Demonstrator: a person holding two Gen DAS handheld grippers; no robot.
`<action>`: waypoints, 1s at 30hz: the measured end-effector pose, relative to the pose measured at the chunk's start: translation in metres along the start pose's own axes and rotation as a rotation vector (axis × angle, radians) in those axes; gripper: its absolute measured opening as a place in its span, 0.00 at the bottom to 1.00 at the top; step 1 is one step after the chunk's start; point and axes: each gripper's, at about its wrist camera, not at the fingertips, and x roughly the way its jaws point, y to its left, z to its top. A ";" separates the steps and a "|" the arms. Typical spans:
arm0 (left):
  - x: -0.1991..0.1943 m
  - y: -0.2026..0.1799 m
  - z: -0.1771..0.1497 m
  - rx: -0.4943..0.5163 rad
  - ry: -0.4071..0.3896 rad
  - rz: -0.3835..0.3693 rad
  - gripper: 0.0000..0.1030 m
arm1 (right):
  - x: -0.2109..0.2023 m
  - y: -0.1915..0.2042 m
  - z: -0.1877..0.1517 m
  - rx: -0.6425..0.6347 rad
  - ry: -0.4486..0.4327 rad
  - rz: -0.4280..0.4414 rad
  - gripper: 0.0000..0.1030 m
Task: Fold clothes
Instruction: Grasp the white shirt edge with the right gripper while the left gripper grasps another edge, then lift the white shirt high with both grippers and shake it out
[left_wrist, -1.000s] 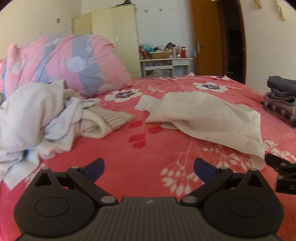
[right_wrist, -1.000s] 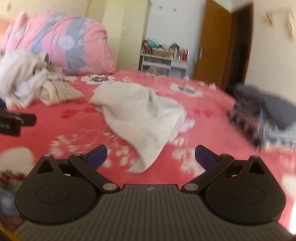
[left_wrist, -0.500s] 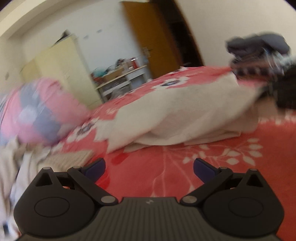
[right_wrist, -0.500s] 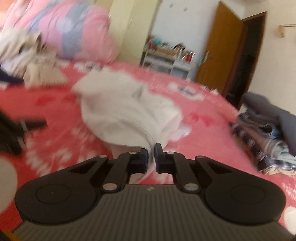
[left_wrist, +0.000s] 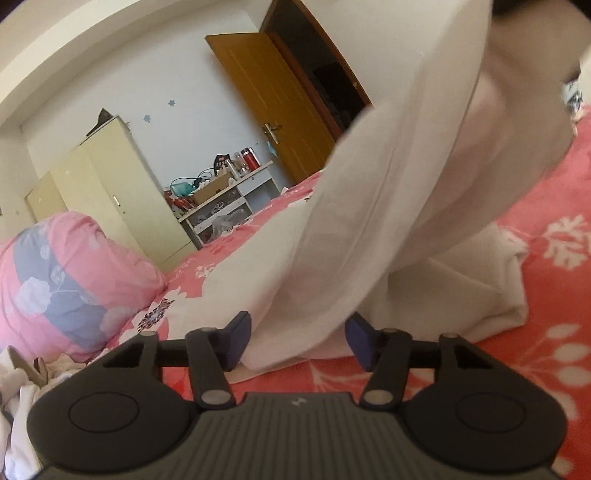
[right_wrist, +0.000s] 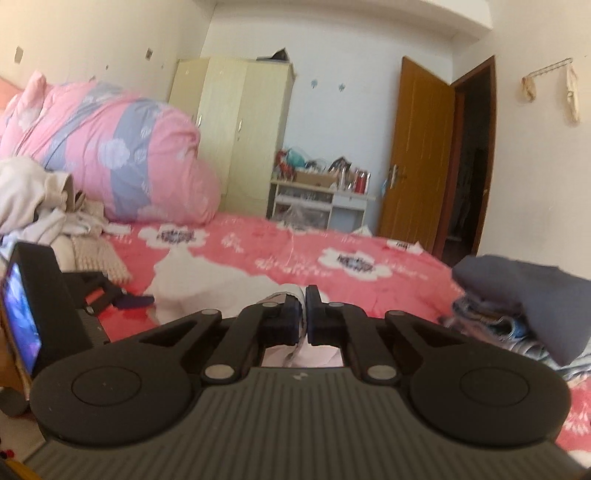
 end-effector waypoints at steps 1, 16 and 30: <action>0.004 -0.001 -0.001 0.014 0.004 0.001 0.49 | -0.002 -0.003 0.002 0.007 -0.015 -0.005 0.02; -0.003 -0.004 0.011 -0.031 -0.049 0.042 0.02 | -0.047 -0.031 0.012 0.062 -0.135 -0.105 0.01; -0.174 0.090 0.100 -0.196 -0.202 0.211 0.02 | -0.078 -0.033 -0.016 0.267 -0.036 0.001 0.04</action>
